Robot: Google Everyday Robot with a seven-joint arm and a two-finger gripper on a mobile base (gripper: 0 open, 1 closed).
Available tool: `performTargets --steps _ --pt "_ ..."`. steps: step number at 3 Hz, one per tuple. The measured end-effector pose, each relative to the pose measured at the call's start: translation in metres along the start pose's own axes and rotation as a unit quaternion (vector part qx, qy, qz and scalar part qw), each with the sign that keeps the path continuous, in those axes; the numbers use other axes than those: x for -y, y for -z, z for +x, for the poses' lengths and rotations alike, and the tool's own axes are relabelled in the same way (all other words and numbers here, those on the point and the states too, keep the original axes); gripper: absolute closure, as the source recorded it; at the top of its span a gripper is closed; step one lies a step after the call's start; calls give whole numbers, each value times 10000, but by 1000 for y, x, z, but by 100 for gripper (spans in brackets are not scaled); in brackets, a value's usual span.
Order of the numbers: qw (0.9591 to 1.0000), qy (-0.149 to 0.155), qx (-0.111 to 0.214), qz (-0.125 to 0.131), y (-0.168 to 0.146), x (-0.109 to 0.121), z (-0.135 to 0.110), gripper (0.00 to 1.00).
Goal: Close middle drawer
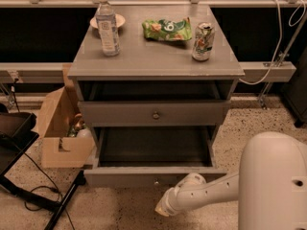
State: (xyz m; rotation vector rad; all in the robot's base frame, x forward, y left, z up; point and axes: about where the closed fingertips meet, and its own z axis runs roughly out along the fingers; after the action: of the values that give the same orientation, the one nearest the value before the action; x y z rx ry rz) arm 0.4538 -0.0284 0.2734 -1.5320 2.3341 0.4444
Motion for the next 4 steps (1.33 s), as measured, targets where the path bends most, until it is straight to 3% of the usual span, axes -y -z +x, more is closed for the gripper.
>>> performTargets --steps 1,2,3,4 --pt "9997 -135 189 -27 -19 18 -12 100" --pt "9969 -634 412 -198 -27 42 -26 100" --pt "9959 -731 454 -281 -25 53 -30 100" --pt "9978 -474 366 -292 -19 89 -36 100"
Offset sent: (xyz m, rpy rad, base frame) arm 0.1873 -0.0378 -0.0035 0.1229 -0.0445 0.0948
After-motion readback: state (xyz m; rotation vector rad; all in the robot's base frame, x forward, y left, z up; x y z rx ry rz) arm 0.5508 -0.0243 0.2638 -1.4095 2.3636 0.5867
